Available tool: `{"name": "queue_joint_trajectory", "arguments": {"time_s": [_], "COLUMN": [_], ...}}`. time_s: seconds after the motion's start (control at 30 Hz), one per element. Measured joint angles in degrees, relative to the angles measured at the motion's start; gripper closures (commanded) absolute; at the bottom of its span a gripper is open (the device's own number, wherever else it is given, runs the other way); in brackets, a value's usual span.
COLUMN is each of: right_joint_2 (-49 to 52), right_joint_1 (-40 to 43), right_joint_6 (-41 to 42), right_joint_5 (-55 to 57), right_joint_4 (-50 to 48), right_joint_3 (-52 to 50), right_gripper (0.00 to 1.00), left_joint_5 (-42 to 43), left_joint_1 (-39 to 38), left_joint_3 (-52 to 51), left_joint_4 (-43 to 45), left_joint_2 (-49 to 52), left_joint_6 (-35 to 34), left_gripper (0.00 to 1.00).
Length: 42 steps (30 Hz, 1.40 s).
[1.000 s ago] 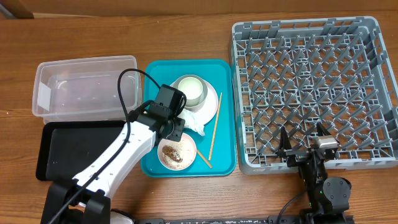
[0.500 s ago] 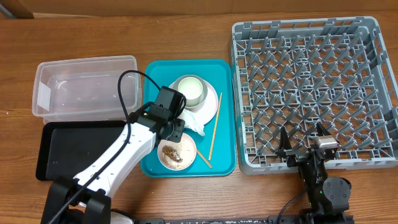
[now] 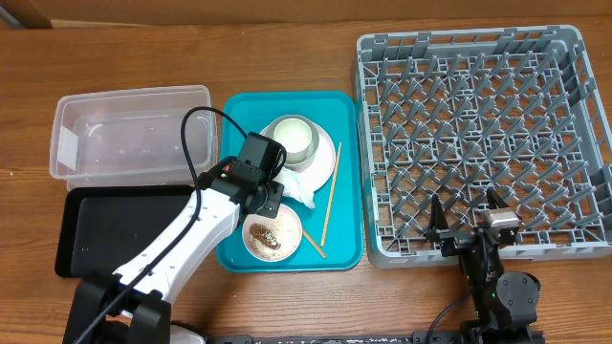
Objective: Sort waste into correct bins and load items into the dishwasher
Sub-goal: 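Reach left gripper to the red wrapper on the teal tray and grasp it, then carry the red wrapper with left gripper and drop it into the clear bin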
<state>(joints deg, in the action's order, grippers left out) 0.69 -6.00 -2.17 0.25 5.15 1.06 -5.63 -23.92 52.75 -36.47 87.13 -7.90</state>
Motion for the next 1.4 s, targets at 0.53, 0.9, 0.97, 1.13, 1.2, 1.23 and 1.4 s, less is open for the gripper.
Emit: {"name": "queue_joint_trajectory", "arguments": {"time_s": [0.53, 0.9, 0.97, 1.13, 1.2, 1.23, 1.4], "right_joint_2": [0.0, 0.0, 0.0, 0.0, 0.0, 0.0, 0.0], "right_joint_1": [0.0, 0.0, 0.0, 0.0, 0.0, 0.0, 0.0], "right_joint_6": [0.0, 0.0, 0.0, 0.0, 0.0, 0.0, 0.0], "right_joint_5": [0.0, 0.0, 0.0, 0.0, 0.0, 0.0, 0.0], "right_joint_4": [0.0, 0.0, 0.0, 0.0, 0.0, 0.0, 0.0], "right_joint_3": [0.0, 0.0, 0.0, 0.0, 0.0, 0.0, 0.0], "right_gripper": [0.0, 0.0, 0.0, 0.0, 0.0, 0.0, 0.0], "left_joint_5": [-0.2, -15.2, -19.6, -24.3, -25.1, -25.4, -26.4], "left_joint_1": [0.0, 1.1, 3.0, 9.5, 12.3, 13.6, 19.1], "left_joint_3": [15.7, 29.4, 29.4, 29.4, 29.4, 29.4, 29.4], "left_joint_4": [-12.3, -16.6, -16.7, -16.5, -16.4, -16.3, -15.8], "left_joint_2": [-4.5, -8.8, -7.9, -3.6, -0.7, 0.9, 10.1], "left_joint_6": [-1.2, -1.1, -1.1, -1.2, -1.4, -1.4, -2.7], "left_gripper": [0.96, 0.96, 0.96, 0.96, 0.96, 0.96, 0.96]}}
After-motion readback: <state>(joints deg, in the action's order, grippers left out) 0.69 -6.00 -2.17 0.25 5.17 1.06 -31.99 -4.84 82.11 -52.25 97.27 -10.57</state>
